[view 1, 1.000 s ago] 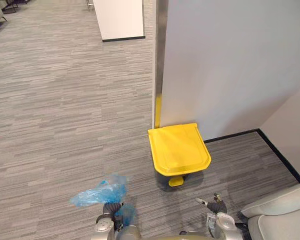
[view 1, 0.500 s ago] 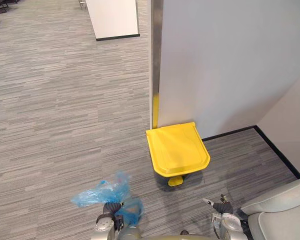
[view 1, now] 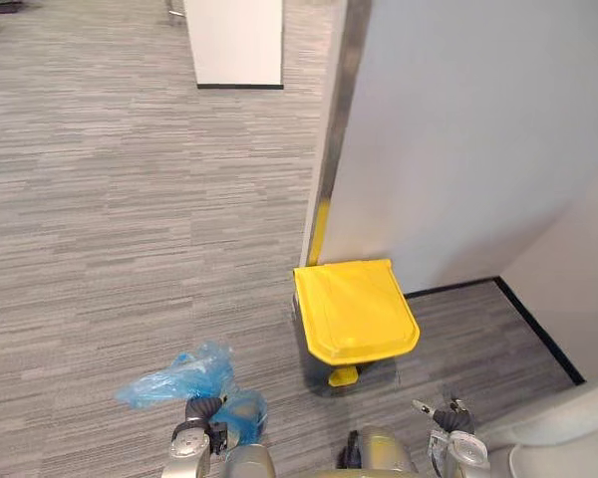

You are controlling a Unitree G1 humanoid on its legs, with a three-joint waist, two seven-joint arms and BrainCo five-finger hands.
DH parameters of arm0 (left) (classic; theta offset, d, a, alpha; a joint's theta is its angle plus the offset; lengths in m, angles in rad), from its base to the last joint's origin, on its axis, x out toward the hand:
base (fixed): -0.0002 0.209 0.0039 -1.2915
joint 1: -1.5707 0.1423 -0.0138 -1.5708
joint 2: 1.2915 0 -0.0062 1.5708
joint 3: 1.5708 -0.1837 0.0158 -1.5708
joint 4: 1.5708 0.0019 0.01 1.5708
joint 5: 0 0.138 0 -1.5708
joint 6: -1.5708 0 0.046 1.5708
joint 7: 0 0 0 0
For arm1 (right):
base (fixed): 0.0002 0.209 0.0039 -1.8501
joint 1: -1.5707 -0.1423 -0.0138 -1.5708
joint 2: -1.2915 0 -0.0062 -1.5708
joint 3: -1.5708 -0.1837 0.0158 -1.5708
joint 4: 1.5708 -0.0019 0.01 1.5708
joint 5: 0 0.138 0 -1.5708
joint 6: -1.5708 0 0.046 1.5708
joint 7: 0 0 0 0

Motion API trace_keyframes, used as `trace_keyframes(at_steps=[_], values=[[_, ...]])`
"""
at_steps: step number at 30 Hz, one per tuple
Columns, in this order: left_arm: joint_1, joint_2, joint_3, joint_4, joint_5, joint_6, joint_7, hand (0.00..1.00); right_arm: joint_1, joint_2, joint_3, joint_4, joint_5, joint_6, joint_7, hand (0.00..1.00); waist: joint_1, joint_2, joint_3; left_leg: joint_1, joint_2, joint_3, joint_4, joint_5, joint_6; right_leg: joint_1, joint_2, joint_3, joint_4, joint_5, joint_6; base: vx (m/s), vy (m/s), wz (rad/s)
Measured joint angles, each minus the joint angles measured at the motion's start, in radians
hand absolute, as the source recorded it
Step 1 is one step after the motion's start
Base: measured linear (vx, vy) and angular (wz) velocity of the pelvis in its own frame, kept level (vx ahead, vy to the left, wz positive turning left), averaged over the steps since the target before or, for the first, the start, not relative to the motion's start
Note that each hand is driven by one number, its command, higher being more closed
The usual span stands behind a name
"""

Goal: Gather rubbish on tea table into small bin, then transfer packed bag to large trash can.

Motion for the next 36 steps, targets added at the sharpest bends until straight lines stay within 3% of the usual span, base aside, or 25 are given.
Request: trace_keyframes(at_steps=[1,2,4,7,8,15,18,24,27,31,32,36], values=[[-0.011,-0.013,-0.020,-0.001,0.001,-0.004,0.000,1.00,0.000,-0.022,-0.032,-0.001,0.010,-0.001,0.000,0.00,0.008,0.033,0.013,0.018,0.013,-0.018,-0.008,-0.010,-0.006,0.001,0.012,-0.016,0.043,-0.047,0.004,0.30,-0.134,0.48],[-0.018,-0.012,-0.032,0.000,0.002,-0.008,-0.003,1.00,-0.005,-0.025,-0.051,-0.003,0.019,-0.001,-0.001,0.00,0.006,0.039,0.015,0.024,0.011,-0.027,-0.021,-0.010,-0.006,-0.007,0.007,-0.018,0.069,-0.054,0.005,0.28,-0.133,0.39],[-0.030,-0.013,-0.039,0.000,0.004,-0.010,-0.002,1.00,-0.001,-0.025,-0.109,-0.010,0.045,-0.001,-0.001,0.00,0.004,0.035,0.023,0.069,0.011,-0.043,-0.065,-0.015,-0.014,-0.015,-0.009,-0.032,0.162,-0.078,-0.014,0.32,-0.205,0.44],[-0.030,-0.013,-0.036,0.000,0.004,-0.011,-0.003,1.00,0.026,-0.022,-0.169,-0.010,0.106,-0.003,-0.001,0.00,0.000,0.048,0.008,0.128,0.049,-0.086,-0.111,-0.024,-0.043,0.006,-0.005,-0.082,0.249,-0.182,-0.012,0.29,-0.153,0.29],[-0.027,-0.020,-0.021,0.000,0.004,-0.011,-0.003,1.00,0.030,-0.019,-0.185,-0.010,0.130,-0.004,-0.002,0.00,-0.002,0.049,-0.007,0.144,0.062,-0.087,-0.154,-0.004,-0.068,0.006,0.006,-0.090,0.243,-0.192,-0.013,0.33,-0.164,0.16],[-0.023,-0.029,-0.015,-0.009,0.004,-0.011,-0.004,1.00,0.023,0.014,-0.163,-0.010,0.174,-0.016,-0.003,0.00,-0.005,0.040,-0.038,0.168,0.080,-0.048,-0.239,0.066,-0.105,0.018,0.034,-0.090,0.185,-0.177,-0.040,0.16,-0.064,-0.08],[0.000,-0.018,-0.020,-0.031,0.003,-0.013,-0.005,1.00,0.002,0.031,-0.058,-0.010,0.170,-0.017,0.000,0.00,-0.020,0.025,-0.058,0.135,0.068,-0.043,-0.230,0.066,-0.104,-0.011,0.030,-0.076,0.176,-0.159,-0.040,-0.04,0.012,-0.06],[0.012,0.010,-0.045,-0.038,0.002,-0.013,-0.004,1.00,-0.062,0.044,0.157,-0.012,0.097,-0.015,0.009,0.00,0.001,0.021,-0.070,0.052,0.047,-0.013,-0.220,0.061,-0.098,-0.107,0.031,-0.038,0.165,-0.111,-0.042,-0.10,-0.004,-0.13],[0.007,0.016,-0.069,-0.063,0.001,-0.014,-0.004,1.00,-0.099,0.040,0.220,-0.016,0.064,-0.015,0.013,0.00,0.008,0.028,-0.061,0.002,0.046,-0.033,-0.202,0.059,-0.097,-0.137,0.023,-0.051,0.163,-0.102,-0.039,-0.13,-0.058,0.17],[-0.023,0.022,-0.069,-0.063,-0.001,-0.018,-0.002,1.00,-0.165,0.038,0.304,-0.068,0.052,-0.016,0.022,0.00,0.017,0.030,-0.020,-0.060,0.043,-0.068,-0.175,0.056,-0.094,-0.173,0.010,-0.070,0.165,-0.086,-0.041,-0.11,-0.071,0.19],[-0.032,0.021,-0.069,-0.068,-0.004,-0.022,-0.002,1.00,-0.186,0.037,0.330,-0.089,0.037,-0.016,0.023,0.00,0.034,0.032,-0.003,-0.076,0.044,-0.077,-0.169,0.057,-0.095,-0.186,0.010,-0.073,0.166,-0.083,-0.040,-0.07,-0.092,0.10],[-0.048,0.029,-0.069,-0.096,-0.020,-0.033,0.000,1.00,-0.290,0.007,0.404,-0.125,0.010,-0.016,0.024,0.00,0.037,0.035,0.044,-0.124,0.045,-0.122,-0.162,0.064,-0.106,-0.219,0.008,-0.098,0.175,-0.082,-0.039,-0.03,-0.113,0.17]])
